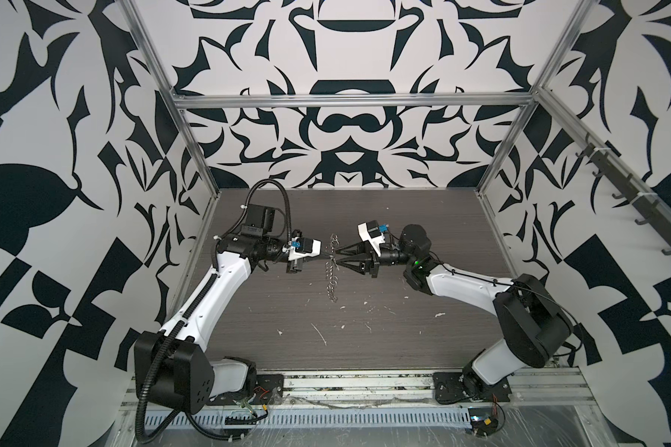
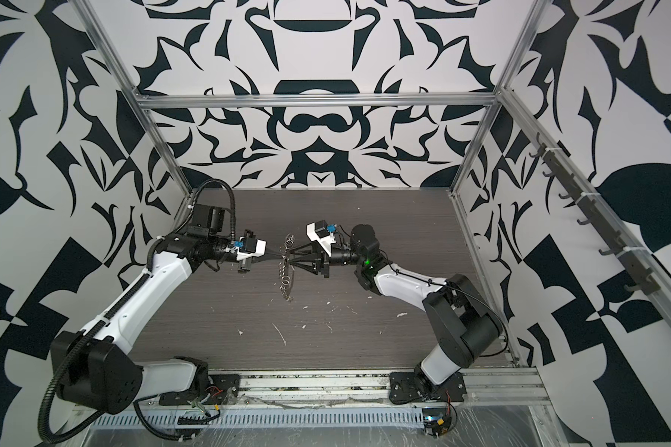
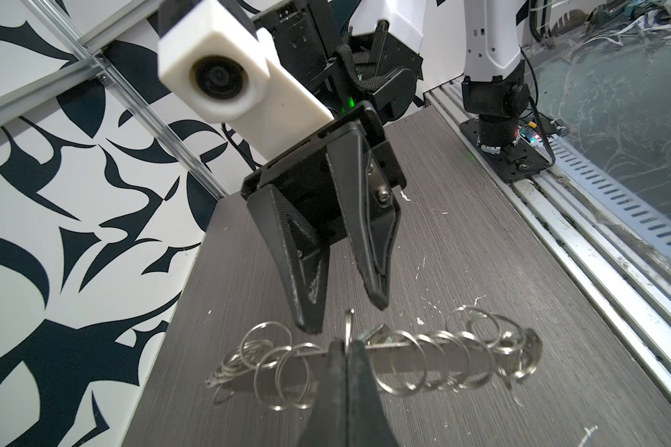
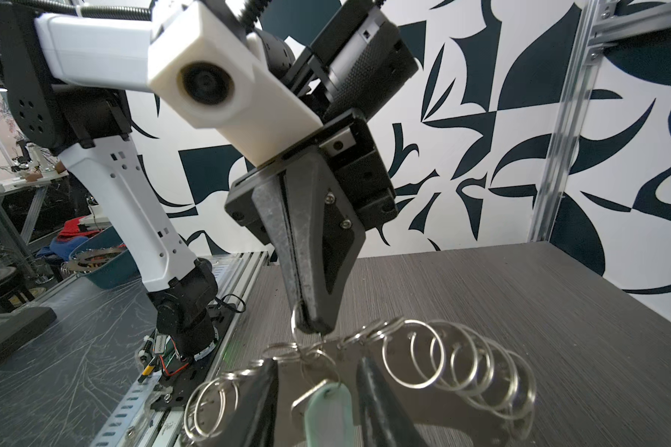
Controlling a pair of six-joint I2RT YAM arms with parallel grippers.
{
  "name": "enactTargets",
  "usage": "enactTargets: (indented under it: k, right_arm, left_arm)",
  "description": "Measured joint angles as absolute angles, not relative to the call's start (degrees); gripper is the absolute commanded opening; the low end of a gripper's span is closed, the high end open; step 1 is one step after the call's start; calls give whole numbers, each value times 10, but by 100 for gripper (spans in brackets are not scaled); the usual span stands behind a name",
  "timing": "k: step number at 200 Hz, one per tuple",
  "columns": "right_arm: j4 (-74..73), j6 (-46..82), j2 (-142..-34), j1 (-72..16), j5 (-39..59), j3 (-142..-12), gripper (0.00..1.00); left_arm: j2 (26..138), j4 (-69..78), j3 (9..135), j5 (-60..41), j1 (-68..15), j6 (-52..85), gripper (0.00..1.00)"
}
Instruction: Remove the keys from the keyring
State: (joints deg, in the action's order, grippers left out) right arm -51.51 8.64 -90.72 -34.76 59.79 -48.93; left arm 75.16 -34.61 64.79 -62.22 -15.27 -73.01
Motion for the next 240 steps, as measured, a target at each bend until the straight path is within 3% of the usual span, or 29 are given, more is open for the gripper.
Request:
enactTargets:
  k: [86, 181, 240]
  right_arm:
    - [-494, 74, -925, -361, 611, -507, 37]
    - [-408, 22, -908, -365, 613, -510, 23]
    - [-387, 10, -901, -365, 612, -513, 25]
  left_arm:
    - [750, -348, 648, -624, -153, -731, 0]
    - [749, -350, 648, -624, -153, -731, 0]
    - [749, -350, 647, -624, -153, -731, 0]
